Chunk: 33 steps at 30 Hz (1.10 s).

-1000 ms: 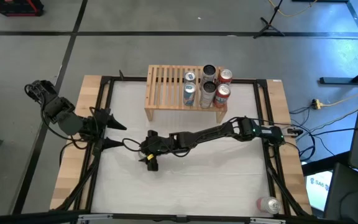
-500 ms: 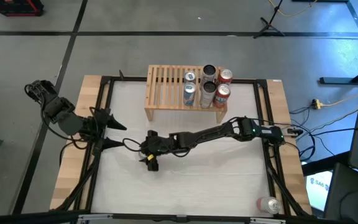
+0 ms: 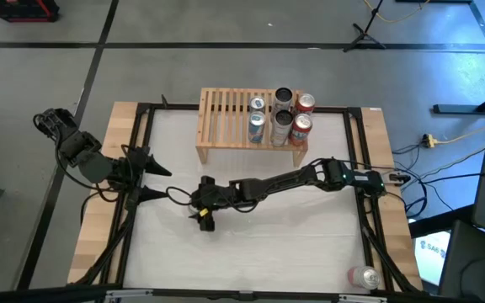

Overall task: Place canned beverage on shelf
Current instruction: Put the top pink soda can on the shelf

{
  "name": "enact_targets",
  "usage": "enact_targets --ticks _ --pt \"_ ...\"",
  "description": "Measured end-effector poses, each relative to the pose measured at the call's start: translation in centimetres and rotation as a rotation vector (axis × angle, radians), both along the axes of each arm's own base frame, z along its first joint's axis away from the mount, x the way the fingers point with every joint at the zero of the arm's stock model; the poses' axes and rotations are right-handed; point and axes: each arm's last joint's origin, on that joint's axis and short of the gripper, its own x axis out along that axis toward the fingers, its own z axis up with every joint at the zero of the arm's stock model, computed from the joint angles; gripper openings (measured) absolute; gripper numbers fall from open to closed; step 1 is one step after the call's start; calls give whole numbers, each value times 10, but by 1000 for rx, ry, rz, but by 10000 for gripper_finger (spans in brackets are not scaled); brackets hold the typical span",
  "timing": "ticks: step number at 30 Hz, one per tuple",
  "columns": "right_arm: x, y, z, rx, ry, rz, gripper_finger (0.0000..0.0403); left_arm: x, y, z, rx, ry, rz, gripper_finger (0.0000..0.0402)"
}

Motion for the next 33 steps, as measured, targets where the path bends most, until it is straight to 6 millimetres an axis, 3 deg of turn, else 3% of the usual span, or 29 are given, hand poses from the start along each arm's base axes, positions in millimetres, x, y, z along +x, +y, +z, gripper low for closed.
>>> enact_targets --ticks 4,11,15,26,33 --pt "0 0 0 -3 -3 2 331 0 0 0 0 0 0 331" --pt "0 0 0 -4 0 -1 395 0 0 0 0 0 0 331" --pt "-2 -1 8 -2 -9 1 378 0 0 0 0 0 0 331" --pt "-34 -6 108 -70 -135 50 358 -1 -1 -1 -14 22 -42 331" --pt "-89 9 173 -33 -73 71 358 5 -6 -9 20 102 -62 331"
